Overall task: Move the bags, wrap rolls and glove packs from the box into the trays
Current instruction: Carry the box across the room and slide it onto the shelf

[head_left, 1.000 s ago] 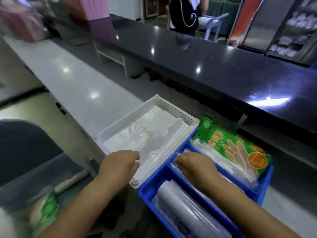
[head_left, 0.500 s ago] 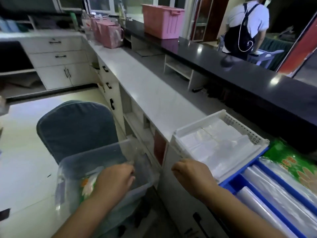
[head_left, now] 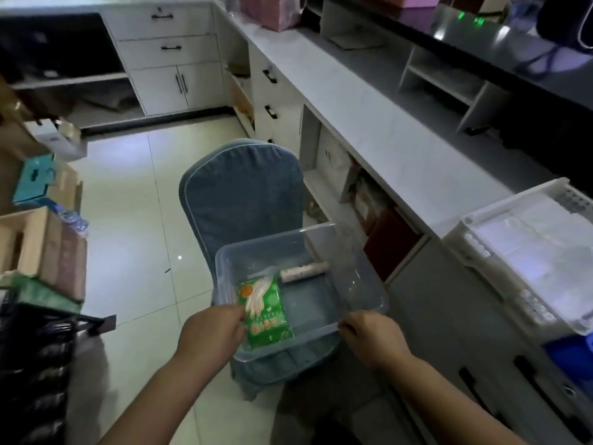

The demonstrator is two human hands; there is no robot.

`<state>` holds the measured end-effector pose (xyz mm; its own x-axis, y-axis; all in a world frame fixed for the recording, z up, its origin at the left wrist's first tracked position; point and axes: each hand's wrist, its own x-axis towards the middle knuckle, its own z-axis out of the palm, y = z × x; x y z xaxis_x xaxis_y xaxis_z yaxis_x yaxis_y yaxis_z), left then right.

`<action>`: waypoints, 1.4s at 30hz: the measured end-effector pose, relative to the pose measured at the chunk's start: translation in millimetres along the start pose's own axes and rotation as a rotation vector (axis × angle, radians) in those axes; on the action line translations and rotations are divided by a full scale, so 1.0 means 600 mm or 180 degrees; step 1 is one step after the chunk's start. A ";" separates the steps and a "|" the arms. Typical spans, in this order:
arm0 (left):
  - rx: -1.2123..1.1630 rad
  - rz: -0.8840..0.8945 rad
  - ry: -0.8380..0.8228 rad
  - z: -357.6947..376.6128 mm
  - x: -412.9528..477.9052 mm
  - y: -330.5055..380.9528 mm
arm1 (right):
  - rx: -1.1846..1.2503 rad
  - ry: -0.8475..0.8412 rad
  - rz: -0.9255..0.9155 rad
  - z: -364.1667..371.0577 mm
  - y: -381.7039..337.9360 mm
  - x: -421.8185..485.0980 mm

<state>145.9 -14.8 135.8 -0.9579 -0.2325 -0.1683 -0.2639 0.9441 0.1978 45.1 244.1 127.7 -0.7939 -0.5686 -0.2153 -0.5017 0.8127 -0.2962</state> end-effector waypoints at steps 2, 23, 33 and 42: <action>-0.0039 -0.0017 -0.0078 0.013 0.025 -0.013 | -0.0031 -0.0122 0.0215 0.015 0.009 0.018; 0.0296 0.0396 -0.0744 0.017 0.385 -0.061 | 0.0978 -0.0481 0.1766 0.094 0.070 0.233; 0.0543 0.1467 -0.1157 0.090 0.591 -0.023 | 0.1338 -0.0421 0.3445 0.172 0.029 0.203; 0.0548 0.1928 -0.1686 0.162 0.688 -0.039 | 0.2194 0.0627 0.5176 0.240 -0.069 0.263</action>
<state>-232.0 -110.4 -32.0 -0.7370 0.4294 -0.5220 0.3441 0.9031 0.2571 -9.9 102.0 -28.3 -0.3469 0.7429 -0.5725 0.9377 0.2615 -0.2290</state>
